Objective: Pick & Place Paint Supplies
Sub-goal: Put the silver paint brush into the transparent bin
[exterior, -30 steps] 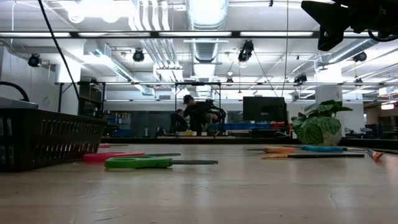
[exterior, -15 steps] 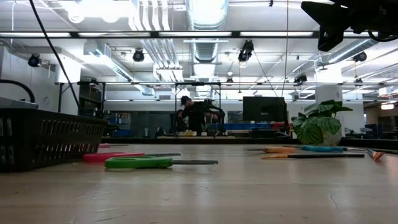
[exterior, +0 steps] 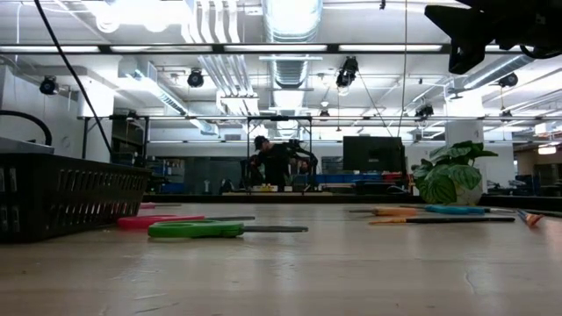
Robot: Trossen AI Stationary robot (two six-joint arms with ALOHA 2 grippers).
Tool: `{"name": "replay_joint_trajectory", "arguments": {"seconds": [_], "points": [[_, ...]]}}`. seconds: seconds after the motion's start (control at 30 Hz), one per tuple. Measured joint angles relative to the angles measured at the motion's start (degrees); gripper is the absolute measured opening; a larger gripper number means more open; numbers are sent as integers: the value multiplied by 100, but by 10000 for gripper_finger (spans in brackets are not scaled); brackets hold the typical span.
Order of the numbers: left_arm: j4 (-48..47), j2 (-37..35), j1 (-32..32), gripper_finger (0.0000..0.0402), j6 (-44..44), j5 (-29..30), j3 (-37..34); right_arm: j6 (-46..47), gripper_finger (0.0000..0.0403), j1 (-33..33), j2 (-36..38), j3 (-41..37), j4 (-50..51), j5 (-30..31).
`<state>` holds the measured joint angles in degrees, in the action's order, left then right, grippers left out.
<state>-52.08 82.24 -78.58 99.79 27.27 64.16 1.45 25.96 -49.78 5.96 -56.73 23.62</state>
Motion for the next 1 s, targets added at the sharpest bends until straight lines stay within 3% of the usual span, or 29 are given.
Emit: {"name": "replay_joint_trajectory", "arguments": {"seconds": [0.53, 1.0], "points": [[19, 4, 5, 5, 874, -1276, -424, -2, 159, -1, 0, 0, 101, 0], [74, 4, 69, 10, 874, -1277, -463, -1, 159, 0, 0, 0, 105, 0]]}}
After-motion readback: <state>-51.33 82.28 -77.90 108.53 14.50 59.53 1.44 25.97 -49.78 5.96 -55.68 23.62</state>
